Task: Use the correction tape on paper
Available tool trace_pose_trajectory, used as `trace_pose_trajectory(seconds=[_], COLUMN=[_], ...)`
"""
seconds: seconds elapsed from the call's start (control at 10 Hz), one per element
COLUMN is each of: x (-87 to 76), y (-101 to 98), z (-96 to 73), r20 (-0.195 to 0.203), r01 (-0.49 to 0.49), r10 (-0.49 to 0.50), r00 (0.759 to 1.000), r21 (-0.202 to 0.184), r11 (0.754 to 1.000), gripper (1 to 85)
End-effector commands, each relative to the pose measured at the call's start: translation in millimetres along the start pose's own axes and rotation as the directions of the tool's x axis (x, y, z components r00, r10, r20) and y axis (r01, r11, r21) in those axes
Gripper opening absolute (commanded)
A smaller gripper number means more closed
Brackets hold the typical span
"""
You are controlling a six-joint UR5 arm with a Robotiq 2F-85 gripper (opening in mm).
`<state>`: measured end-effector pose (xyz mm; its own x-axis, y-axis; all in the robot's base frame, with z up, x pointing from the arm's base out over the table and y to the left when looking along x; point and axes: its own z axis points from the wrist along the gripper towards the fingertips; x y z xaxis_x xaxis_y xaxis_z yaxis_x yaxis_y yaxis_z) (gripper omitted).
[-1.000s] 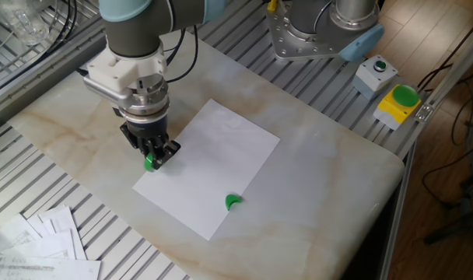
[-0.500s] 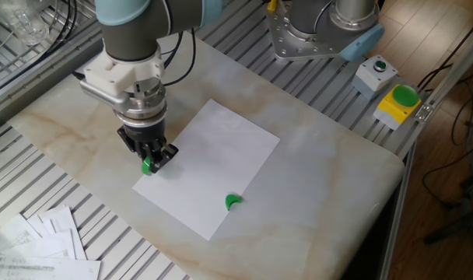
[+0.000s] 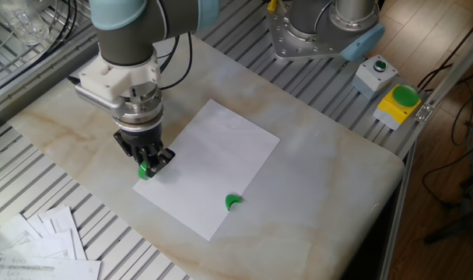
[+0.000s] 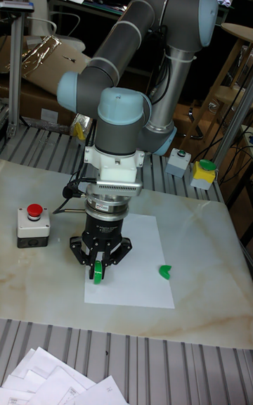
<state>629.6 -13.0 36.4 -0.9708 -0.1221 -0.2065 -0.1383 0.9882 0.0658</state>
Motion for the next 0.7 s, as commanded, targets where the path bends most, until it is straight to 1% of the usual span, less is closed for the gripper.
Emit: trace_pose_trajectory(seconds=[0.0, 0.1, 0.2, 0.4, 0.5, 0.6], x=[-10.2, -8.6, -1.5, 4.6, 4.9, 7.3], y=[0.7, -1.9, -2.2, -1.3, -1.2, -0.3], z=[-5.9, -7.9, -12.3, -12.6, -12.1, -12.5], r20=[-0.008, -0.022, -0.052, -0.079, -0.086, -0.102], r01=[-0.01, -0.007, -0.008, -0.017, -0.017, -0.02], r10=[0.01, 0.007, 0.008, 0.017, 0.018, 0.021], r00=[1.0, 1.0, 0.999, 0.997, 0.996, 0.995], r21=[-0.006, 0.008, 0.008, 0.008, 0.014, 0.017], r11=[1.0, 1.0, 1.0, 1.0, 1.0, 1.0], gripper=[1.7, 1.7, 1.7, 1.7, 1.7, 1.7])
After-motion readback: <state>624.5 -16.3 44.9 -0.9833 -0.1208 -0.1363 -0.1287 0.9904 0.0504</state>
